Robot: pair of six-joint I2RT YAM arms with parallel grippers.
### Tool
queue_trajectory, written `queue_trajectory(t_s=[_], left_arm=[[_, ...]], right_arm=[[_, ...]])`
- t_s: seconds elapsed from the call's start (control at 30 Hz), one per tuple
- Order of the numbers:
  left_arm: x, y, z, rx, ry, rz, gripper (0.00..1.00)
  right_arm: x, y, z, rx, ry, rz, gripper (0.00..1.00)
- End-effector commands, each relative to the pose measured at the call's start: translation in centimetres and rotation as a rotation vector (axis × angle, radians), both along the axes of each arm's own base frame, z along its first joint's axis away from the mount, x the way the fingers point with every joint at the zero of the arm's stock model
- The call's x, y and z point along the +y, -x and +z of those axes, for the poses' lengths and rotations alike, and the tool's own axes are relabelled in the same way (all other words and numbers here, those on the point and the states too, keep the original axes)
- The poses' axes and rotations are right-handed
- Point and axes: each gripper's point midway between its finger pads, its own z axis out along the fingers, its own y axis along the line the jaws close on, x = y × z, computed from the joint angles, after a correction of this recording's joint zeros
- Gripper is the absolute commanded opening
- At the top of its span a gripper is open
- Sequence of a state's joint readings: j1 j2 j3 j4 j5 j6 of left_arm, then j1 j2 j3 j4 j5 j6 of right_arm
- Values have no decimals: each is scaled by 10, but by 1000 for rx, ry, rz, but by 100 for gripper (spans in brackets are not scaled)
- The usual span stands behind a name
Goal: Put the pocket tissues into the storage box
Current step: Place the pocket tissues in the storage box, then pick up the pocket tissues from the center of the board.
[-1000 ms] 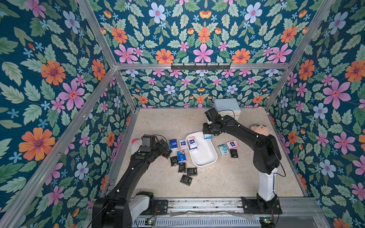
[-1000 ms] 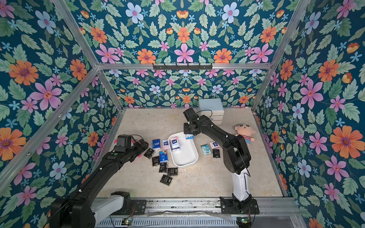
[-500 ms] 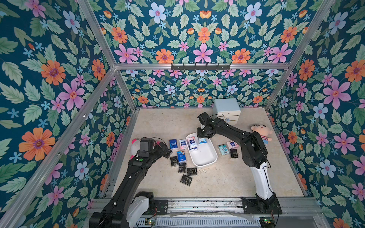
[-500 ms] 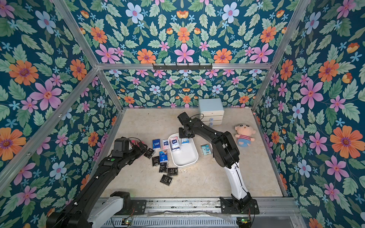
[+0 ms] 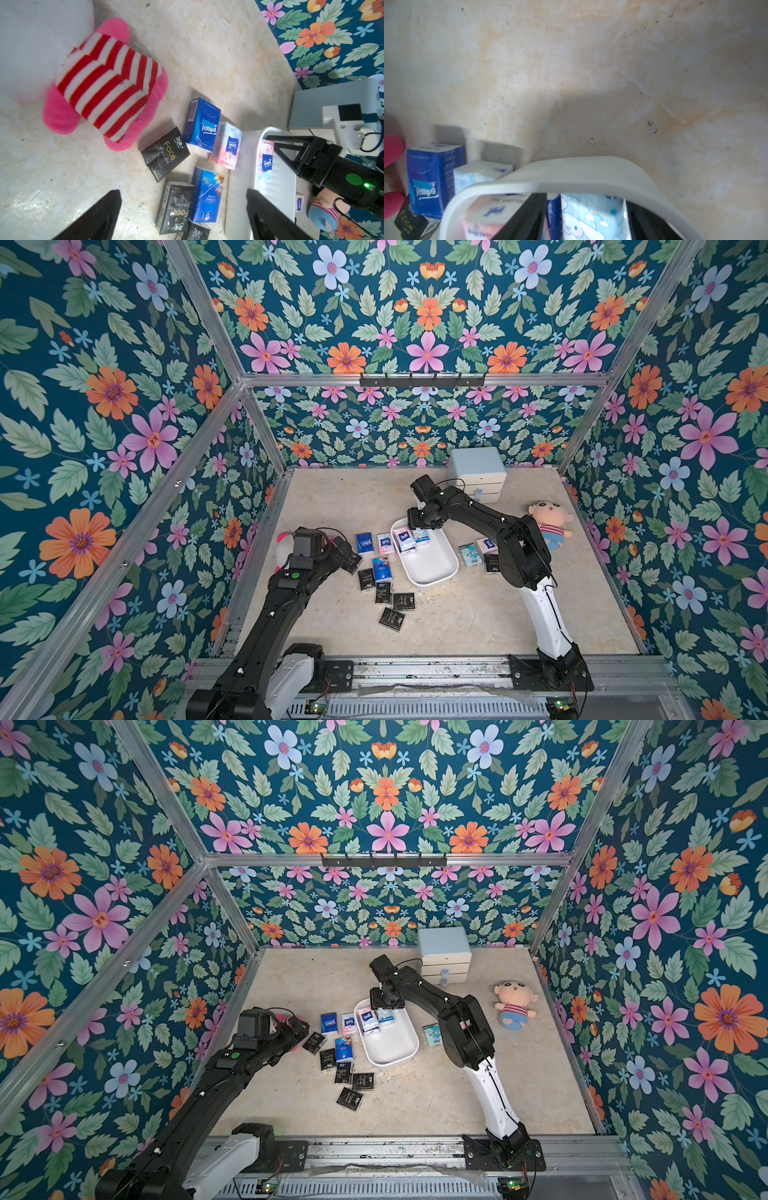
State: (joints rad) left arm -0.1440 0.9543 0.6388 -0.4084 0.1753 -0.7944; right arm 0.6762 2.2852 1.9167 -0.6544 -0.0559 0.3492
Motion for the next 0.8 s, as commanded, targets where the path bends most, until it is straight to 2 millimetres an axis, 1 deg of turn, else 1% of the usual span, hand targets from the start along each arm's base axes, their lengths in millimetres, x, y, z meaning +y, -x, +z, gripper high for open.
queue_trajectory(t_s=[0.0, 0.2, 0.27, 0.33, 0.4, 0.5, 0.67, 0.77], left_arm=[[-5, -8, 1, -2, 17, -17, 99], [-18, -23, 2, 2, 60, -62, 99], [-23, -29, 2, -2, 78, -75, 100], [-29, -35, 1, -1, 97, -88, 99], [-36, -41, 1, -2, 105, -103, 99], [-49, -47, -2, 0, 103, -124, 99], [-80, -55, -7, -4, 116, -158, 99], [-101, -61, -7, -4, 106, -184, 99]], right_arm=[[-12, 8, 23, -21, 14, -10, 68], [-34, 21, 60, -84, 7, -53, 67], [-46, 27, 68, -95, 11, -74, 67], [-59, 33, 72, -94, 13, -96, 66], [-73, 39, 71, -88, 19, -119, 65], [-99, 50, 66, -75, 38, -160, 64], [-142, 68, 54, -43, 49, -223, 62], [-159, 79, 41, -24, 73, -226, 62]])
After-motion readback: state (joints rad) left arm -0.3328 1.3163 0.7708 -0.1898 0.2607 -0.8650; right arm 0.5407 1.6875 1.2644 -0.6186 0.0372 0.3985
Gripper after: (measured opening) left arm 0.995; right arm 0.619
